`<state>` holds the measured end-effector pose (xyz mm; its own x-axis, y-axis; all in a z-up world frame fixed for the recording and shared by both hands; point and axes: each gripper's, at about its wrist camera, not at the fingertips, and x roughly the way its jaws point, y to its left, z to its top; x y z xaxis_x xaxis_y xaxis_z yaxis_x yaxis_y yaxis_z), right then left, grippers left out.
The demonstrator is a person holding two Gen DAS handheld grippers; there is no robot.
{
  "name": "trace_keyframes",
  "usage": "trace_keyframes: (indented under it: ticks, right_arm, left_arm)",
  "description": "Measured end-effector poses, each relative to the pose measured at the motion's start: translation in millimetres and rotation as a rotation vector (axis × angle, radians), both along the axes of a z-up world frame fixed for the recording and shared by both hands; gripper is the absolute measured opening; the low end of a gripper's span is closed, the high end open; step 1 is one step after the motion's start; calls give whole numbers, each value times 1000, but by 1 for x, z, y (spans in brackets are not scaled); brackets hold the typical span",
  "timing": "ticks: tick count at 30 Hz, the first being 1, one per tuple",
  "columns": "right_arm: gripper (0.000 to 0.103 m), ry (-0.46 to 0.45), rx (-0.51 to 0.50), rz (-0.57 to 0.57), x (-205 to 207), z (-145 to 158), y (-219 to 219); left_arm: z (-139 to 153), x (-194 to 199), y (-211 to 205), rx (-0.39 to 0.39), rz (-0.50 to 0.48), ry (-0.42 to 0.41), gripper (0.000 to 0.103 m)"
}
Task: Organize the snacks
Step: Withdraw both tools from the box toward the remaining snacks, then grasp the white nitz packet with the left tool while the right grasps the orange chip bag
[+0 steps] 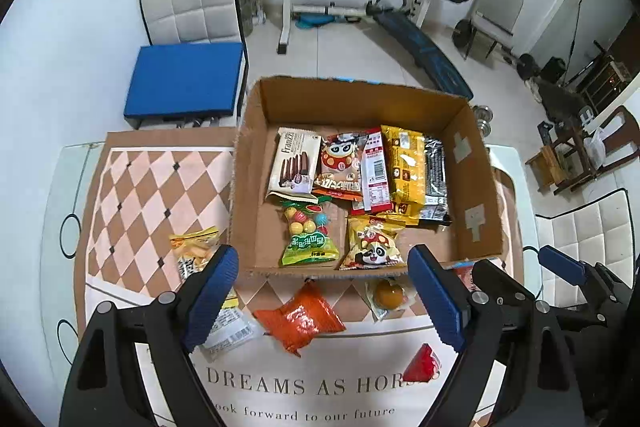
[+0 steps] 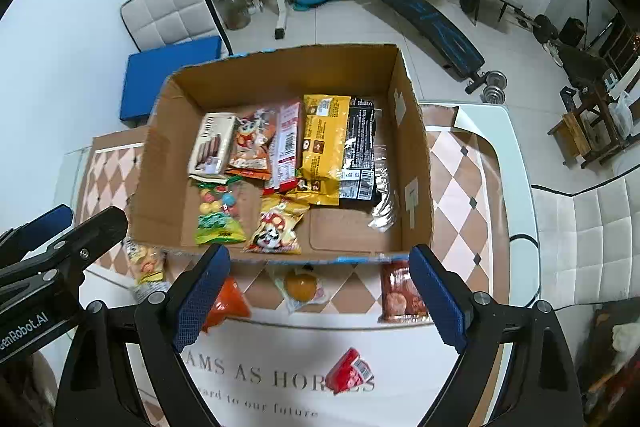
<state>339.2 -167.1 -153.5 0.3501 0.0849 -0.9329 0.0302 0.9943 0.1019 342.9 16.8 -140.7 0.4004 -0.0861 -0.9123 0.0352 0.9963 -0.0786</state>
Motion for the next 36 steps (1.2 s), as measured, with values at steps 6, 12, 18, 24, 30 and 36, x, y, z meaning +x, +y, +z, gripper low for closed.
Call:
trace_keyframes:
  ticks: [6, 12, 18, 24, 30, 36]
  right_arm:
    - [93, -25, 38, -1, -27, 20, -1]
    - [93, 26, 111, -4, -41, 13, 2]
    - [93, 226, 271, -56, -38, -64, 16]
    - [93, 418, 420, -182, -34, -159, 52]
    - [93, 461, 417, -266, -21, -204, 90]
    - [93, 459, 365, -325, -10, -225, 113]
  left_arm:
    - [22, -29, 4, 5, 9, -53, 87]
    - [19, -50, 22, -6, 49, -74, 87]
    - [-20, -60, 64, 23, 134, 6, 87]
    - [-81, -68, 119, 124, 249, 114, 87]
    - [-134, -74, 156, 199, 294, 227, 87]
    - [-167, -71, 153, 284, 129, 254, 87]
